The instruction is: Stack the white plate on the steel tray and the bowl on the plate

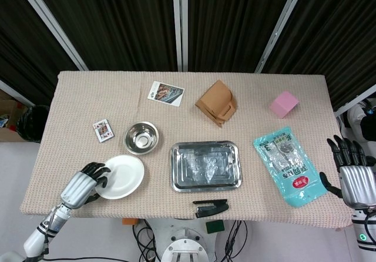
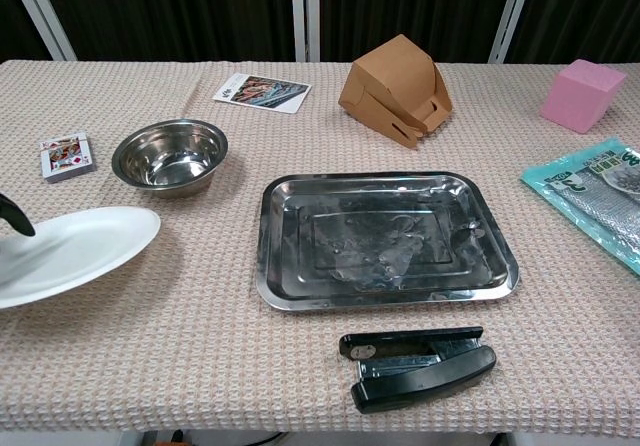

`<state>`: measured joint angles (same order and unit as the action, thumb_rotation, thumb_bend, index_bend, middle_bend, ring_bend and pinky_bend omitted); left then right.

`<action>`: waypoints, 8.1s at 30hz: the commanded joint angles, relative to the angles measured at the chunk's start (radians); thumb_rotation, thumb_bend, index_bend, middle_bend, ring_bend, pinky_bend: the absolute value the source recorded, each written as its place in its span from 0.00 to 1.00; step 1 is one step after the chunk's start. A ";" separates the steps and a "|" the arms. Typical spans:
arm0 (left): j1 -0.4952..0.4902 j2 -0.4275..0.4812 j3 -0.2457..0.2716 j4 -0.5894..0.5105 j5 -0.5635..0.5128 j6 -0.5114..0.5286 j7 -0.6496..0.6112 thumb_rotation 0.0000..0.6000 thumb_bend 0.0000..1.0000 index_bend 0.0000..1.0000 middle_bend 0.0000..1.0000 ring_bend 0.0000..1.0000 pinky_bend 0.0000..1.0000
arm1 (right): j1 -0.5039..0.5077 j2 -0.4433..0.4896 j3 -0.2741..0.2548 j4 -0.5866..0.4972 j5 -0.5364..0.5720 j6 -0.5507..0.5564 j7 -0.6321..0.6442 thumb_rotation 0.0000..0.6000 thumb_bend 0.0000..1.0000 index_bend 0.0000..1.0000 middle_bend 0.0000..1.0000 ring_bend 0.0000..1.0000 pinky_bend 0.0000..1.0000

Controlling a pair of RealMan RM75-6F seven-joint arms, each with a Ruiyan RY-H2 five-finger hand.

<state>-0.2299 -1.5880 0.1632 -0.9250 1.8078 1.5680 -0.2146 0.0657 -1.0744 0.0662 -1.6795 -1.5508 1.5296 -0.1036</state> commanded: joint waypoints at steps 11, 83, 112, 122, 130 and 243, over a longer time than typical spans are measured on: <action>0.041 0.075 -0.056 -0.030 0.020 0.222 0.008 1.00 0.39 0.70 0.38 0.27 0.30 | 0.000 -0.004 0.000 0.004 -0.005 0.005 0.002 1.00 0.32 0.00 0.00 0.00 0.00; -0.664 -0.347 -0.153 0.092 0.022 -0.371 0.193 1.00 0.34 0.44 0.40 0.27 0.29 | -0.010 0.000 0.034 0.088 0.031 0.034 0.113 1.00 0.32 0.00 0.00 0.00 0.00; -0.631 -0.216 -0.126 -0.040 -0.004 -0.314 0.314 1.00 0.00 0.10 0.26 0.19 0.27 | -0.010 -0.001 0.032 0.084 0.026 0.035 0.107 1.00 0.32 0.00 0.00 0.00 0.00; -0.474 -0.013 -0.084 -0.239 -0.092 -0.243 0.301 1.00 0.00 0.27 0.30 0.19 0.28 | -0.005 -0.009 0.036 0.089 0.013 0.045 0.112 1.00 0.32 0.00 0.00 0.00 0.00; -0.393 0.009 -0.083 -0.191 -0.195 -0.296 0.282 1.00 0.02 0.28 0.29 0.18 0.28 | -0.001 -0.005 0.032 0.067 0.001 0.043 0.081 1.00 0.35 0.00 0.00 0.00 0.00; -0.741 -0.339 -0.184 -0.061 -0.077 -0.534 0.400 1.00 0.43 0.70 0.37 0.21 0.28 | 0.005 -0.035 0.051 0.135 0.018 0.061 0.128 1.00 0.39 0.00 0.00 0.00 0.00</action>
<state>-0.9714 -1.9259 -0.0221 -0.9875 1.7295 1.0328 0.1872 0.0706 -1.1097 0.1167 -1.5446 -1.5332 1.5902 0.0245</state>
